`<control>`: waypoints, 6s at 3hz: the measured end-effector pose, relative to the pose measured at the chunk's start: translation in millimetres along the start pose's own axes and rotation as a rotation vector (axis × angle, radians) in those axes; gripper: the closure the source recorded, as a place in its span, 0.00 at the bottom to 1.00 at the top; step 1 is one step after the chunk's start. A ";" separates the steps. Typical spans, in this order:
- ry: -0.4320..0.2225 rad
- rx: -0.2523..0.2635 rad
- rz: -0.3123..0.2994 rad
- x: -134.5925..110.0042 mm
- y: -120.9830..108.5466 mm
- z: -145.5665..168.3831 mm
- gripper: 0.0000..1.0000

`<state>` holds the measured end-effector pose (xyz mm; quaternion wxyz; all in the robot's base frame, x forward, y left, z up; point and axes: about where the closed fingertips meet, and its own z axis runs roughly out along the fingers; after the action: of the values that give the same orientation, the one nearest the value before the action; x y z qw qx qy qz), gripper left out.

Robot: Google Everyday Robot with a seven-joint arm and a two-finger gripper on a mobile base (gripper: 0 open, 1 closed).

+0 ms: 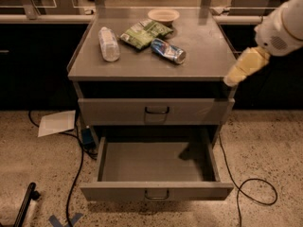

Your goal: Place redbull can into middle drawer

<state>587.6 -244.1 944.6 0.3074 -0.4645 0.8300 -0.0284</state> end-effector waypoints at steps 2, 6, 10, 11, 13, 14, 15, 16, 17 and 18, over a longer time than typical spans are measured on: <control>-0.038 0.058 0.019 -44.1 -53.8 28.5 0.00; -0.170 -0.101 0.184 -100.0 -36.9 122.1 0.00; -0.118 -0.123 0.173 -136.1 -32.6 235.5 0.00; -0.118 -0.123 0.173 -136.1 -32.4 236.1 0.19; -0.118 -0.123 0.173 -136.1 -32.3 236.2 0.65; -0.118 -0.123 0.173 -136.1 -32.3 236.2 0.89; -0.118 -0.124 0.173 -136.1 -32.3 236.1 1.00; -0.100 -0.169 0.136 -128.6 -20.3 217.9 1.00; -0.074 -0.233 0.123 -99.2 2.7 172.1 1.00; -0.079 -0.256 0.127 -70.6 33.6 118.5 1.00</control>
Offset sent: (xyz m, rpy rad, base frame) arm 0.0587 0.0060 0.0058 0.0082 -0.0378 -0.0327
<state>652.6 -141.2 871.6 0.2793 -0.4471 0.8419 0.1155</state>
